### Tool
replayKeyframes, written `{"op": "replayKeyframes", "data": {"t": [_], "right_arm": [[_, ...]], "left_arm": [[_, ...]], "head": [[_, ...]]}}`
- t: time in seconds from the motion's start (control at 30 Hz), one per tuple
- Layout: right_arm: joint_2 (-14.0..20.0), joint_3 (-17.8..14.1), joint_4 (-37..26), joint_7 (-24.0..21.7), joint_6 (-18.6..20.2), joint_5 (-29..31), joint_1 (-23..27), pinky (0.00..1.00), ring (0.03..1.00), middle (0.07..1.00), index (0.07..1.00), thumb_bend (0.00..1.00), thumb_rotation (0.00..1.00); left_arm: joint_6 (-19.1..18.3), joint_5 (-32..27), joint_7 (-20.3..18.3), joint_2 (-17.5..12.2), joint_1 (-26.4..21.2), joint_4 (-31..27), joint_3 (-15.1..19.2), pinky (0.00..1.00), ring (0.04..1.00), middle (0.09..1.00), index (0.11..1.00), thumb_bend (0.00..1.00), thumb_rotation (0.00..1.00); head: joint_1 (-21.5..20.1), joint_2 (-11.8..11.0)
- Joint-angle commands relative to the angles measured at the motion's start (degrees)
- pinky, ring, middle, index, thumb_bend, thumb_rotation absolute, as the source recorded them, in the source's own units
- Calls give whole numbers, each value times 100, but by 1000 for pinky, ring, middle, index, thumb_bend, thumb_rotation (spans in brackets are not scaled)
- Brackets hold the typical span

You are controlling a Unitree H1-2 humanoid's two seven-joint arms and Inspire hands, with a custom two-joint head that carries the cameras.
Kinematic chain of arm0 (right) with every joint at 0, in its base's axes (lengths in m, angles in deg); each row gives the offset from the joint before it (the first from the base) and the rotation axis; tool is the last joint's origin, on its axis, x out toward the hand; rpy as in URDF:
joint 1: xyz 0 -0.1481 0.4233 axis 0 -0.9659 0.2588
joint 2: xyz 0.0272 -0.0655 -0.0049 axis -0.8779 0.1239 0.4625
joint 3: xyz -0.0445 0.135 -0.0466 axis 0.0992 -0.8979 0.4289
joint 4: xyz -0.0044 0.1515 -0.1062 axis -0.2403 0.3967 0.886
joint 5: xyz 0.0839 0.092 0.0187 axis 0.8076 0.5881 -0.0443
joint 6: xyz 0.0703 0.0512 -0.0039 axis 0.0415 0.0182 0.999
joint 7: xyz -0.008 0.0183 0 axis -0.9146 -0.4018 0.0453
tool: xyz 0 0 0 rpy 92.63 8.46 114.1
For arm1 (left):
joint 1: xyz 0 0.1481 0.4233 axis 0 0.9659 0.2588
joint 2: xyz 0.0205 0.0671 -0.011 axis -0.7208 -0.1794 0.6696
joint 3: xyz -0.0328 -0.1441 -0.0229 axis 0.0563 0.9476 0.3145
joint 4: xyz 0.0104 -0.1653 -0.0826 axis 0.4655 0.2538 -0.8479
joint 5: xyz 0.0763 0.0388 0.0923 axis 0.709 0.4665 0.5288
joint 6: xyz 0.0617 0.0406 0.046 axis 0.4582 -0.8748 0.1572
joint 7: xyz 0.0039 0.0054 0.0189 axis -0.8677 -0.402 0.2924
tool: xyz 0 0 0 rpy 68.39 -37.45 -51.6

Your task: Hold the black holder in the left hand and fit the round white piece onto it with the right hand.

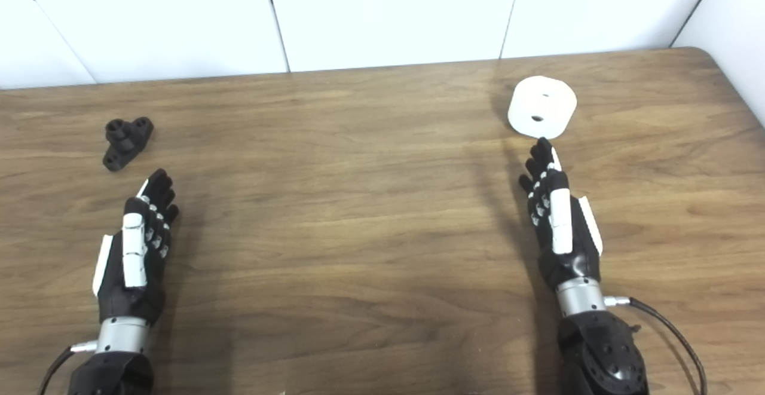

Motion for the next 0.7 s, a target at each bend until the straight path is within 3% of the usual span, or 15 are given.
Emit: {"op": "replayKeyframes", "data": {"t": [0.0,0.5,0.67], "right_arm": [[33,9,-86,21,-75,80,-13,1000,1000,998,1000,641,1000],[108,5,-118,-1,-85,82,-81,1000,1000,999,1000,635,1000],[139,-14,-36,-27,-175,100,-78,1000,1000,1000,1000,624,1000]], "left_arm": [[56,3,-8,-22,76,-154,-43,1000,994,976,950,523,977],[-23,58,89,38,149,-285,-86,974,966,958,934,524,954],[24,136,90,45,176,-260,-155,983,972,962,941,535,955]], "head": [[-8,4],[84,-41],[308,-252]]}}
